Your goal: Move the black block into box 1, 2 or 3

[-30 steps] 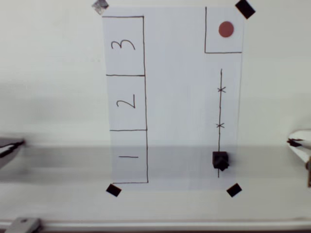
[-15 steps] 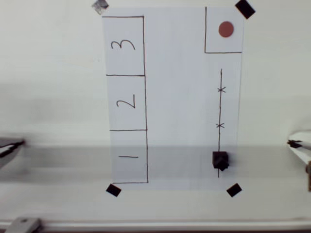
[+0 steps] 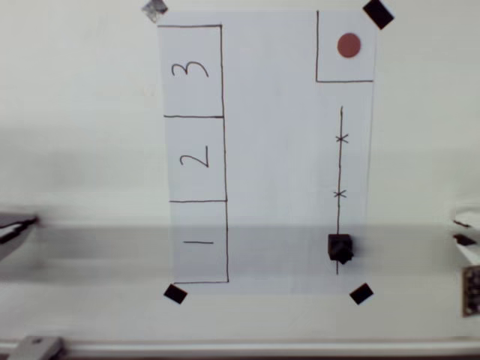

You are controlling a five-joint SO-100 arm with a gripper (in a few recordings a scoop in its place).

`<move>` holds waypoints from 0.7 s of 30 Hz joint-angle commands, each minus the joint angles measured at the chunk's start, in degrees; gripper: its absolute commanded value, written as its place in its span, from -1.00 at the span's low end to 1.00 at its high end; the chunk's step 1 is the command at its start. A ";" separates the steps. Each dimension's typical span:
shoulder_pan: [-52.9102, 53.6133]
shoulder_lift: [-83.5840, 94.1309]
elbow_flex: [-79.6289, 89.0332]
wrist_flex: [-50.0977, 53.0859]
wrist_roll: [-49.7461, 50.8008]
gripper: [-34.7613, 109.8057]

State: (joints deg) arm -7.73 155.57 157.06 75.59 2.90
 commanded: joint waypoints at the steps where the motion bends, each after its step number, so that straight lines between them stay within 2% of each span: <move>1: -2.29 -7.82 -13.71 0.53 2.81 -0.40; 10: -2.99 -32.08 -33.75 0.18 4.83 -0.37; 21: -3.34 -54.58 -50.27 -1.85 3.52 -0.30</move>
State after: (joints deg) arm -9.67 103.71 114.08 73.65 6.50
